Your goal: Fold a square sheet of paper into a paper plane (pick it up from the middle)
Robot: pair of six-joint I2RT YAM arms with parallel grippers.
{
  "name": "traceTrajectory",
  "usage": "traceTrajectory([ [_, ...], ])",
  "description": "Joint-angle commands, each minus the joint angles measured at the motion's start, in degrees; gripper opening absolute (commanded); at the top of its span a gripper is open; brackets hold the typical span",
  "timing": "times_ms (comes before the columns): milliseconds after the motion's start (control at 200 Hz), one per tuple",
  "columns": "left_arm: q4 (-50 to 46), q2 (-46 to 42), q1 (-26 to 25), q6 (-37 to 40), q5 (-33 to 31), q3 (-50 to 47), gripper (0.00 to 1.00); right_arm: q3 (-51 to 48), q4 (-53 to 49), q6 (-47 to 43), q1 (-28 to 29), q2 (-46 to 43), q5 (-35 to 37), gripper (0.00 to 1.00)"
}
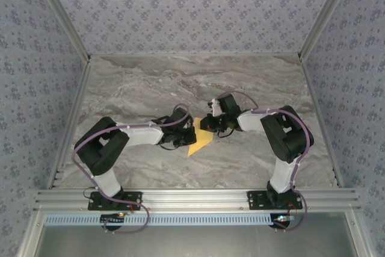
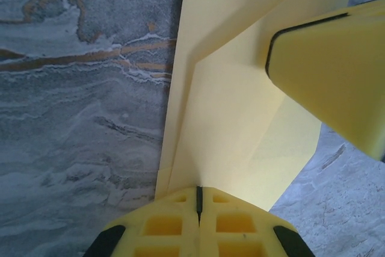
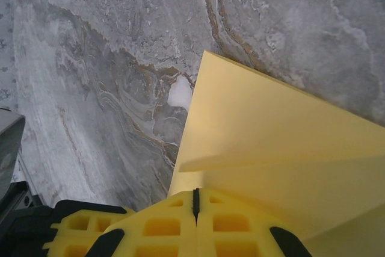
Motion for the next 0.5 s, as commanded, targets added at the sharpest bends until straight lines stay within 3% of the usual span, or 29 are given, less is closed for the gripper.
traceTrajectory([
  [0, -3.51, 0.98, 0.18, -1.13, -1.87, -2.1, 0.0, 2.18, -4.08, -2.95, -0.16, 2.07, -0.08, 0.01],
  [345, -2.39, 0.93, 0.15, -2.02, -0.76, -4.9, 0.0, 5.43, -6.38, -2.81, -11.01, 4.63, 4.43, 0.0],
  [495, -1.85, 1.11, 0.16, -2.2, -0.46, -4.75, 0.0, 7.23, -7.44, -2.1, -11.74, 1.86, 5.46, 0.0],
])
